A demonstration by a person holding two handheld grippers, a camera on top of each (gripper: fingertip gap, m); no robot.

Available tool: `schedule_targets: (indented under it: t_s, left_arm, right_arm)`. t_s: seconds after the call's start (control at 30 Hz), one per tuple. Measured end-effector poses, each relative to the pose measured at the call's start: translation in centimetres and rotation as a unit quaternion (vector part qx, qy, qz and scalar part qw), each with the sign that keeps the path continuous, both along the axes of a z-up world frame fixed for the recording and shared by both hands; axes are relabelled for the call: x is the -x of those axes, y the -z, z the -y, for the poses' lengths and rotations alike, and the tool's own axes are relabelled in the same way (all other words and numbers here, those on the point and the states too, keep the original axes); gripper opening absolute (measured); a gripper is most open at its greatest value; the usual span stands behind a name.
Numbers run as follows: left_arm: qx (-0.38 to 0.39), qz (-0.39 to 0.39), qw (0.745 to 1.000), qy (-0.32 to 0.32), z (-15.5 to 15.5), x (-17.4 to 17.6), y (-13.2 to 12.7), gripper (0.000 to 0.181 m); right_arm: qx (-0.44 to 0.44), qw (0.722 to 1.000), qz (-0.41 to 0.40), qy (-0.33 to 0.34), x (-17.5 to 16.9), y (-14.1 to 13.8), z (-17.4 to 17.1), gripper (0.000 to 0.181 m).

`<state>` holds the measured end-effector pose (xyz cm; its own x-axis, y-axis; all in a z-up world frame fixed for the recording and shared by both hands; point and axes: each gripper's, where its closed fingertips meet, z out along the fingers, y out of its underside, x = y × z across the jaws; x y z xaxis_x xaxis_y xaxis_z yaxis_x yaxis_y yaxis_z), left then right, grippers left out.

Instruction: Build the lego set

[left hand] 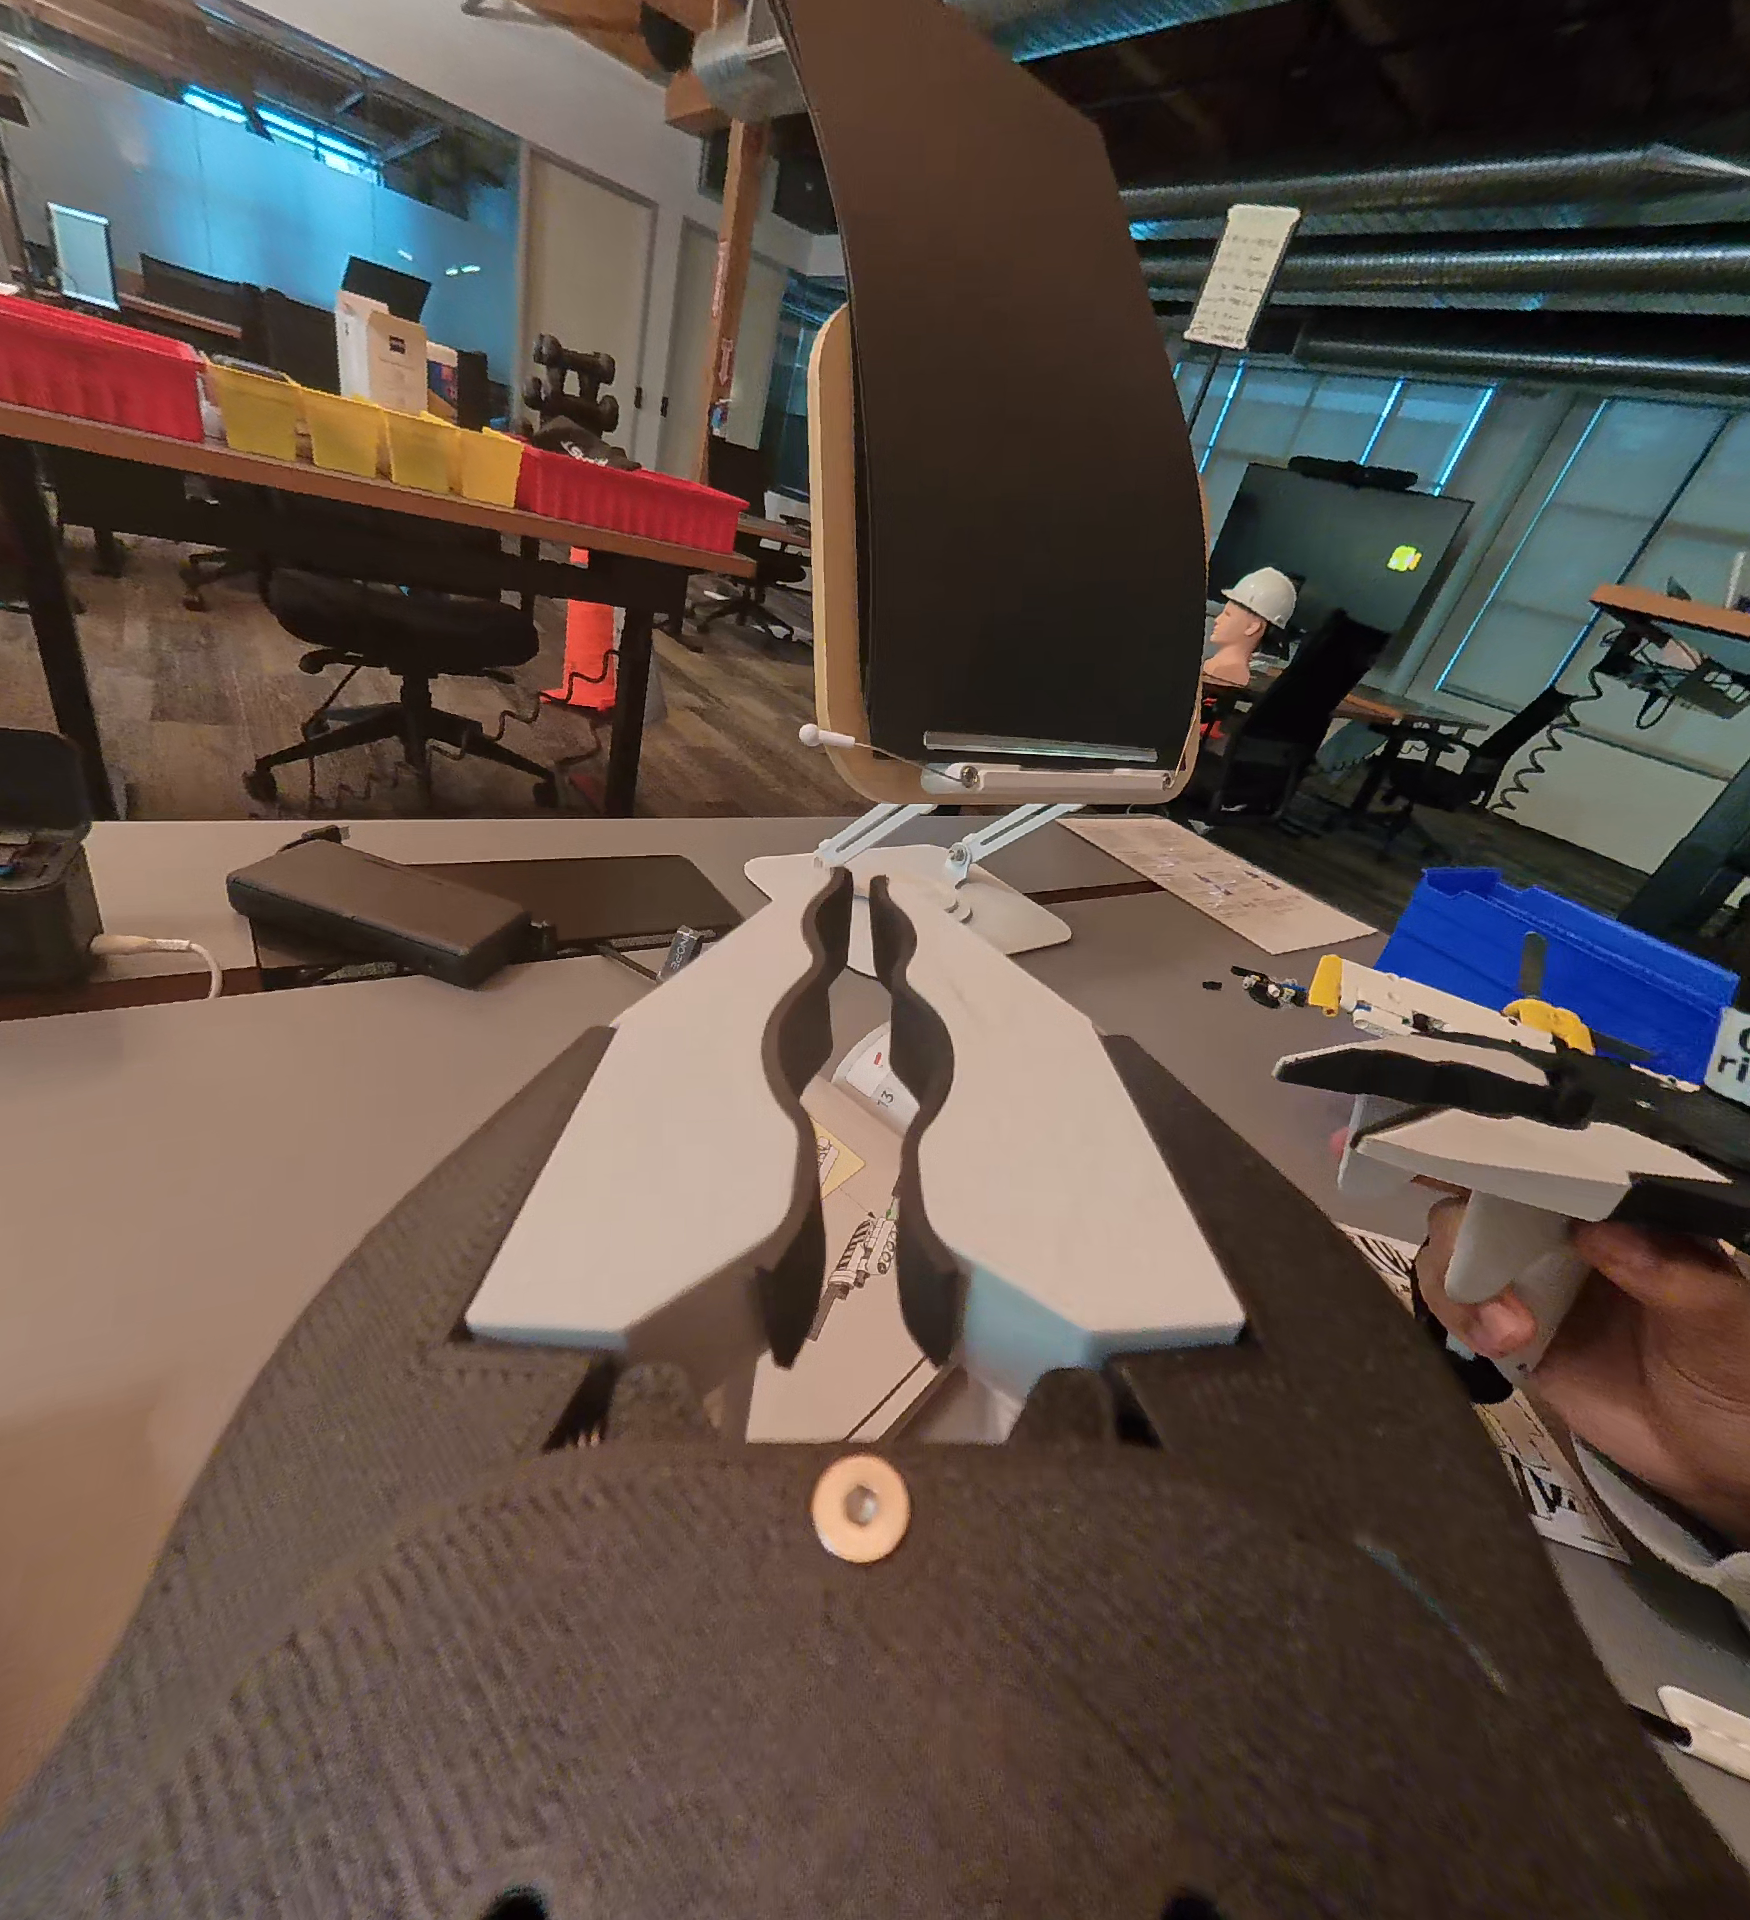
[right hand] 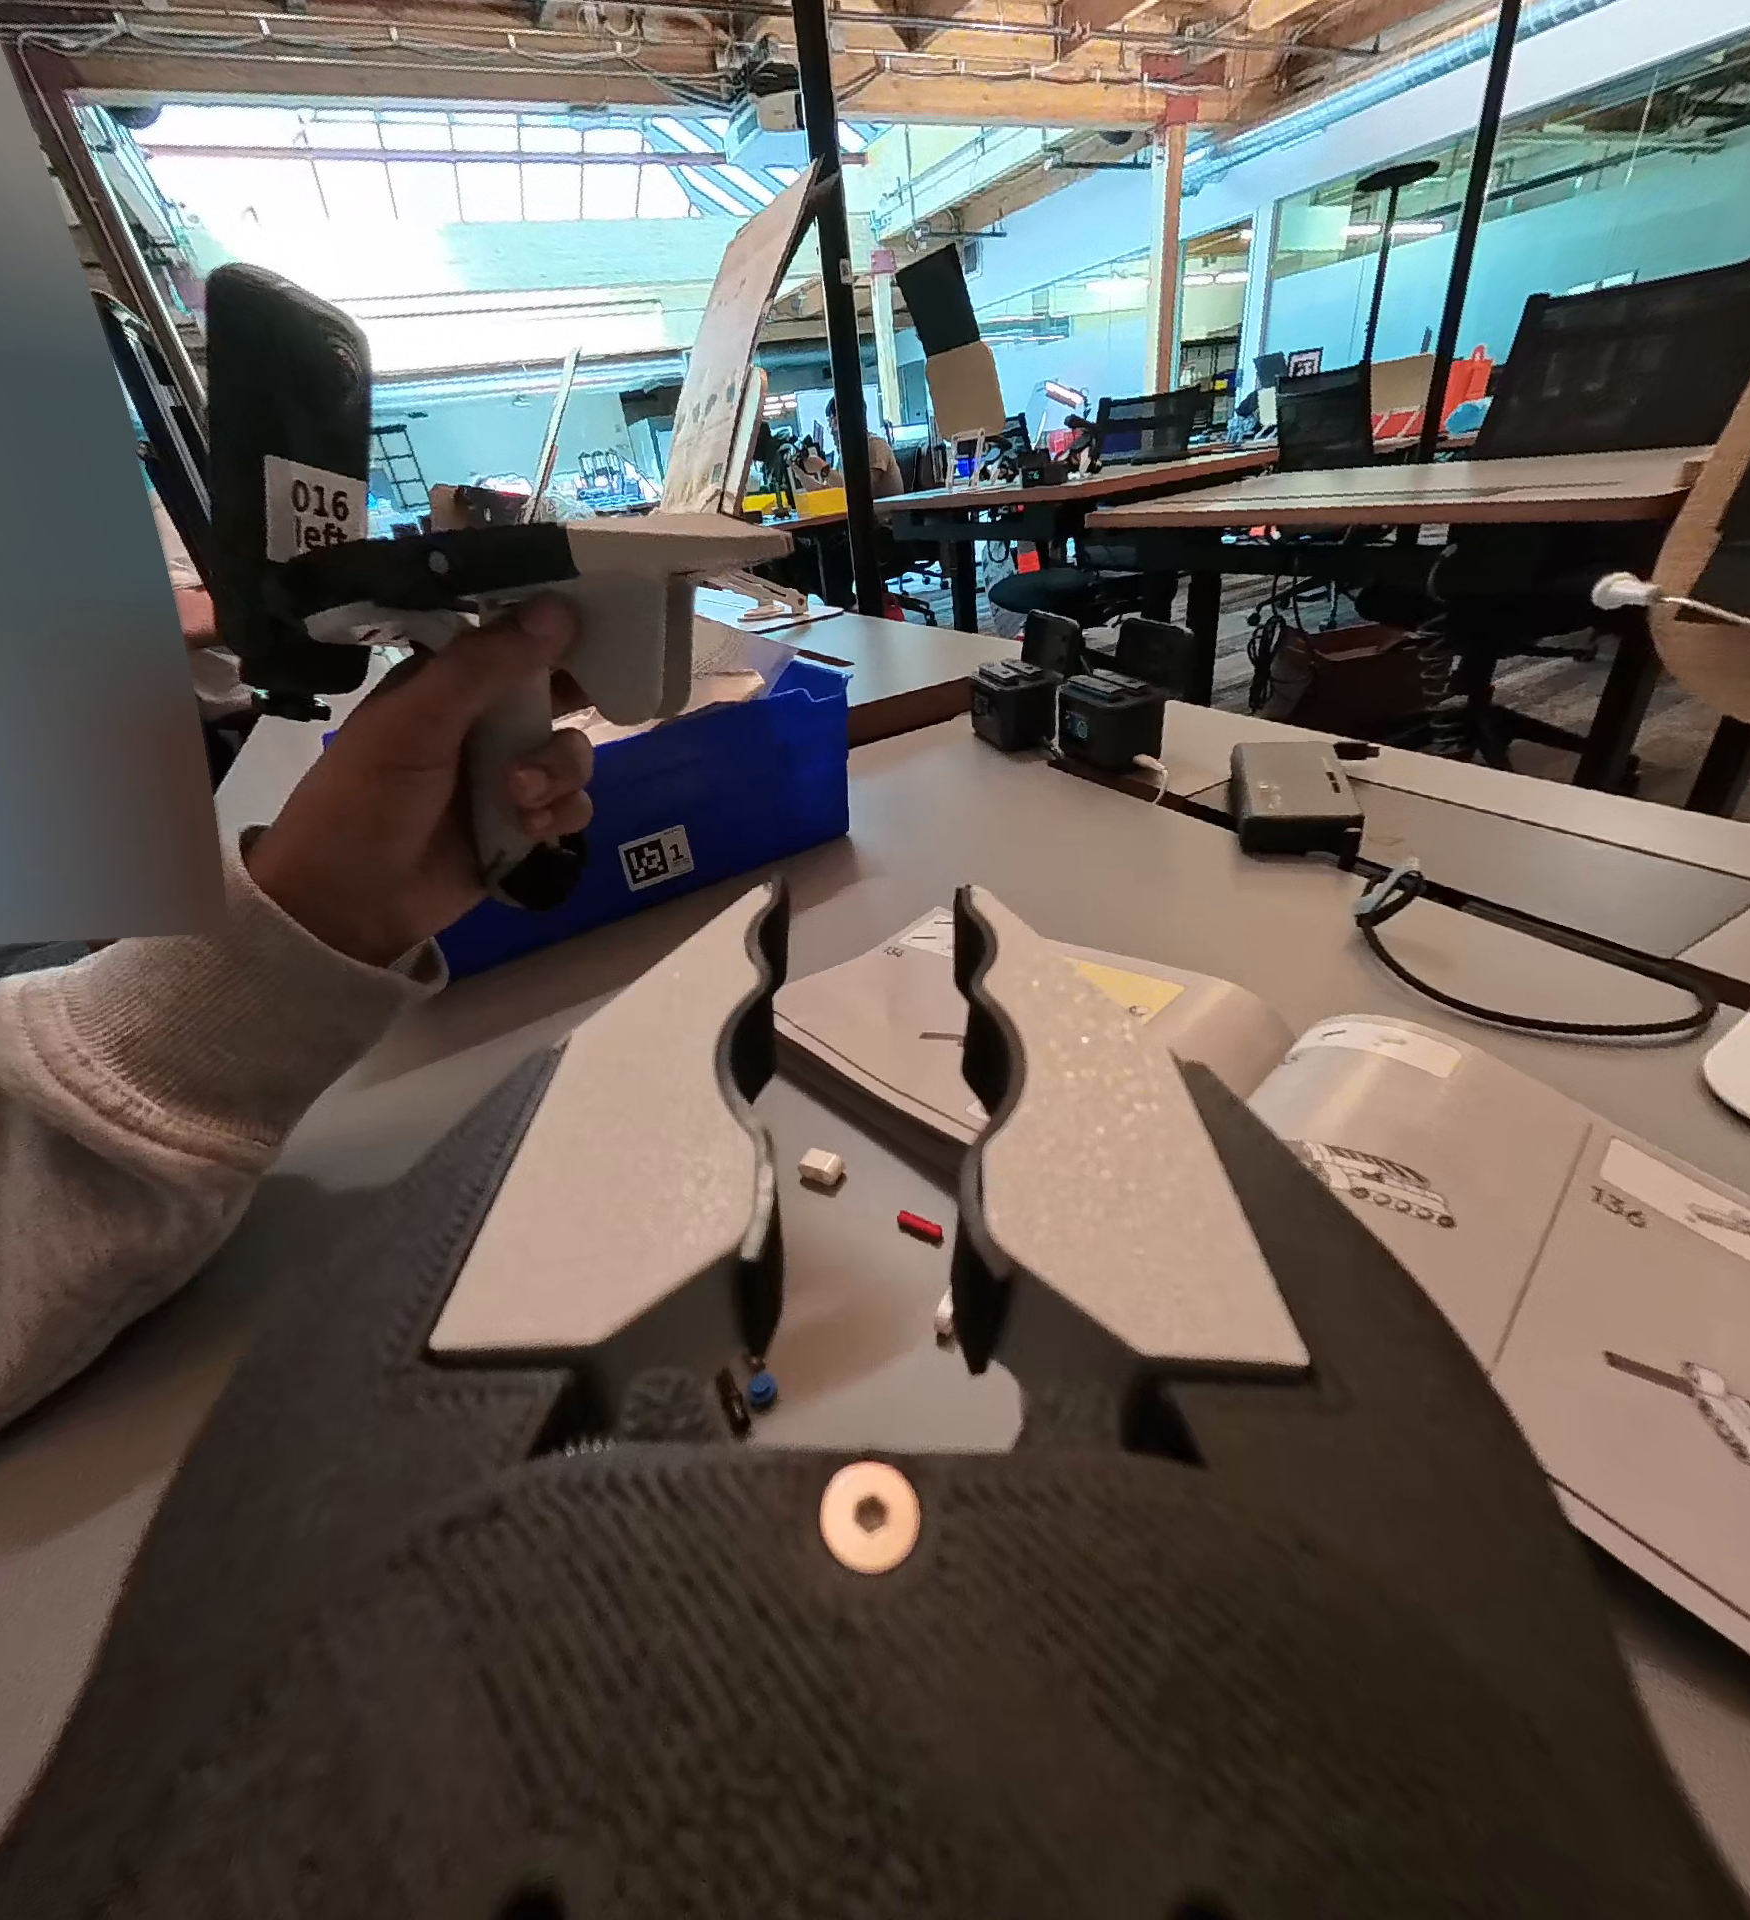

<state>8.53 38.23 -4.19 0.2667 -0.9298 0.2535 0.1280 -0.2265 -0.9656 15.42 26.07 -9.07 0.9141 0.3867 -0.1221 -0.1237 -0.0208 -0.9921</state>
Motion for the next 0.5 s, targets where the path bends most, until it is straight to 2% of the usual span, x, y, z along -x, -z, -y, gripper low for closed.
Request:
schedule_targets:
  t_s: [0.5]
  left_arm:
    - [0.003, -0.001, 1.000, 0.009, 0.20, -0.28, 0.17, 0.004]
  right_arm:
    - [-0.005, 1.000, -0.007, -0.005, 0.24, -0.44, 0.21, 0.031]
